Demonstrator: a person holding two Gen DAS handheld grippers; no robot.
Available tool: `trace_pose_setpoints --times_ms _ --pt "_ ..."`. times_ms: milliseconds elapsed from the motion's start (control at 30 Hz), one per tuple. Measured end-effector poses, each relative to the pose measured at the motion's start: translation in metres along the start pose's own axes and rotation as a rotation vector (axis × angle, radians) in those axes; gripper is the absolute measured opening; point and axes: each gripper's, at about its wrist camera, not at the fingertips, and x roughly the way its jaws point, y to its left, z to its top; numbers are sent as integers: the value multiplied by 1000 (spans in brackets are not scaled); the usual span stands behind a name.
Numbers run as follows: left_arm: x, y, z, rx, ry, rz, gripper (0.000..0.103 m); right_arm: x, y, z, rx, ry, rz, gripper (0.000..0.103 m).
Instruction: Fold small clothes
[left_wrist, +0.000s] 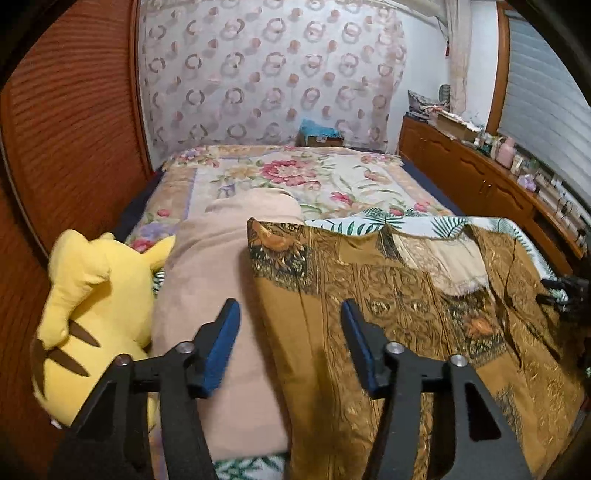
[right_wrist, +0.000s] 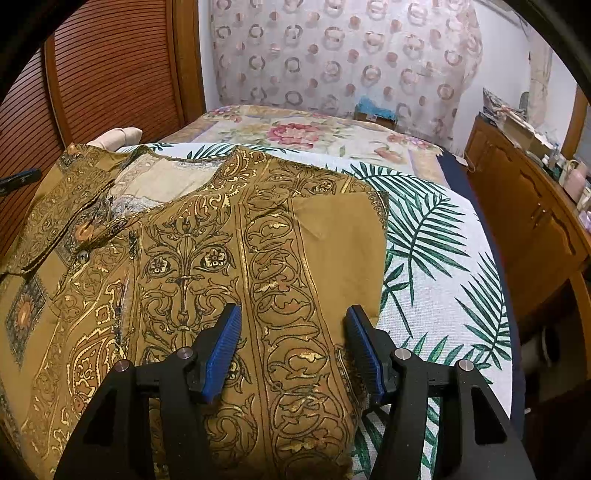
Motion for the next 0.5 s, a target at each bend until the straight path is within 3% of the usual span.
trace_pose_setpoints --times_ms 133,433,500 --pt "16 6 8 -16 23 -2 44 0 0 0 -1 0 -1 61" --pt "36 5 23 -5 58 11 44 0 -1 0 -1 -1 0 61" --pt "41 7 24 0 67 0 40 1 0 0 0 0 0 61"
